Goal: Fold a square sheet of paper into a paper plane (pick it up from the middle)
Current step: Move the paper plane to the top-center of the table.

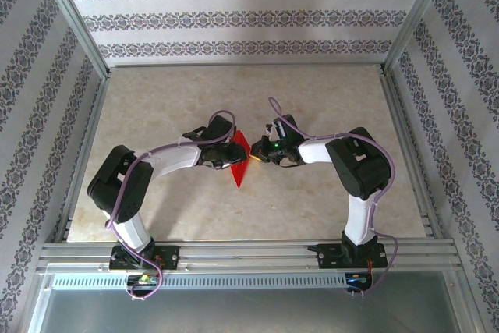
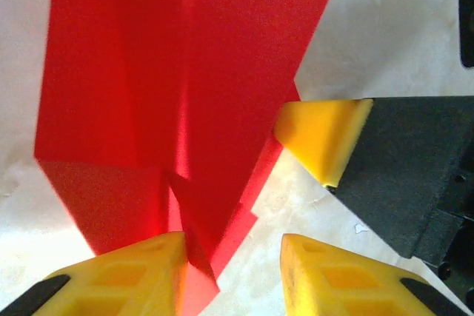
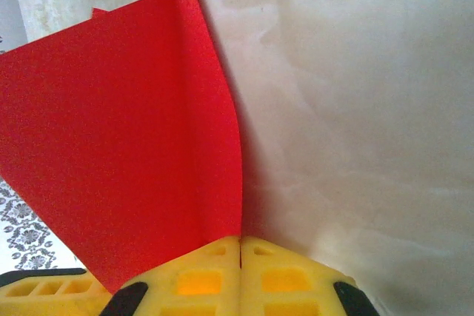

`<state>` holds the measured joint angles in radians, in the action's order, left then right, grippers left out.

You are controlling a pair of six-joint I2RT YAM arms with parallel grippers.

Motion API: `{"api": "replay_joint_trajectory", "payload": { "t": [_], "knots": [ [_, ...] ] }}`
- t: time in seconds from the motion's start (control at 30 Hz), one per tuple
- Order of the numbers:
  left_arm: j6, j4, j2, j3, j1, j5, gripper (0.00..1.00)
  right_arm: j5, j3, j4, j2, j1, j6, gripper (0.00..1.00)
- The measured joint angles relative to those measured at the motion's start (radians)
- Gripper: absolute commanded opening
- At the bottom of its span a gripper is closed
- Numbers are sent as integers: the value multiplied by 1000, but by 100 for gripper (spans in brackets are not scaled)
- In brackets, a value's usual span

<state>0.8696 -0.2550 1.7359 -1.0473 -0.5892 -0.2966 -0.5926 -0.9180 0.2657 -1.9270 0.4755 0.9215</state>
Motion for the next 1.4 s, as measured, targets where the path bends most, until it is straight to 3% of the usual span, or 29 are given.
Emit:
{"api": "replay_joint_trajectory", "payload": {
  "t": [0.6,0.93,1.17,1.4],
  "knots": [
    [-87,-195,108,-119,-48,112,45,-1,-1,0,0,0,0,0],
    [-96,-217,115,-144,-58,153,32,-4,-1,0,0,0,0,3],
    [-96,-237,116,-148,-58,177,23,-3,-3,-11,0,0,-2,14],
    [-96,-252,119,-165,-58,193,16,-6,-5,-41,16,-5,-11,33]
  ]
}}
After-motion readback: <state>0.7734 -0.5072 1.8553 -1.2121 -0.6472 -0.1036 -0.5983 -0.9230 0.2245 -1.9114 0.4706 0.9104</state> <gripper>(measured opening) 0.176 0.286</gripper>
